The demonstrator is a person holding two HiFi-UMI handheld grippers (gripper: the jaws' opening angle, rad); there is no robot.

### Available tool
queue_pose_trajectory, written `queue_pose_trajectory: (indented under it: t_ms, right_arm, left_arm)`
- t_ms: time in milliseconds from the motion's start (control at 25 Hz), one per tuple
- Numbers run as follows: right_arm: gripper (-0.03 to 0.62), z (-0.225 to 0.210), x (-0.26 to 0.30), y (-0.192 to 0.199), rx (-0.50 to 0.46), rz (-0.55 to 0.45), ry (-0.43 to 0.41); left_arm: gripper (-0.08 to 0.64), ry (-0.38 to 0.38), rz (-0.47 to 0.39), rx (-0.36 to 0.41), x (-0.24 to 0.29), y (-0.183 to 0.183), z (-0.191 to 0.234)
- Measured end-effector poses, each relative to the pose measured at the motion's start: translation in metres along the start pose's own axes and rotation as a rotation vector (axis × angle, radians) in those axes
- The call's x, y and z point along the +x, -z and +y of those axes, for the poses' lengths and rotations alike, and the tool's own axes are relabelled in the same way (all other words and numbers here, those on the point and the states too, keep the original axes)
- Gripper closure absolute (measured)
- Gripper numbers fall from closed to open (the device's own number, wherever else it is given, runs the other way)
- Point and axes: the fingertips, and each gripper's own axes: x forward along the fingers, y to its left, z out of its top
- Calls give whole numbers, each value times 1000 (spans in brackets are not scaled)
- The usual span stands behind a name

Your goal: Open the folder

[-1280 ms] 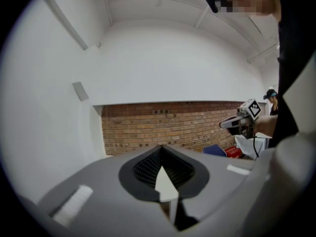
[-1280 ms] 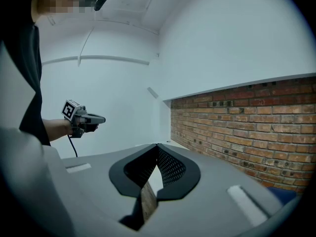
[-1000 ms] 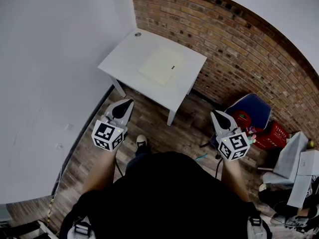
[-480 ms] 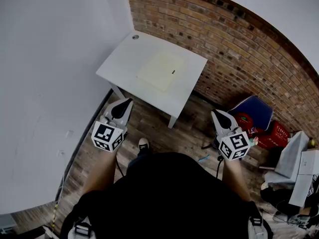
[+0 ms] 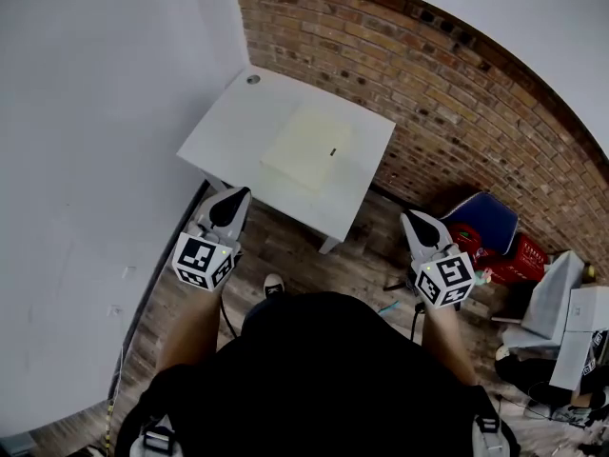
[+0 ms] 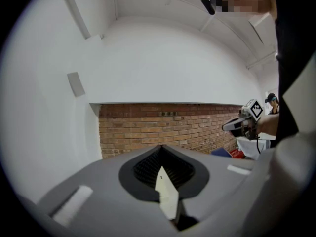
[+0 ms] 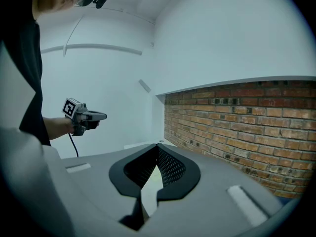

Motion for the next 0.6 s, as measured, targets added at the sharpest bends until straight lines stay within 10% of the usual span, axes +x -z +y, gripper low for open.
queue_pose_trajectory:
  t_ms: [600]
  right_arm:
    - [591, 18, 81, -35, 13, -6, 74]
  left_arm:
    - [560, 40, -40, 3, 25, -10, 99]
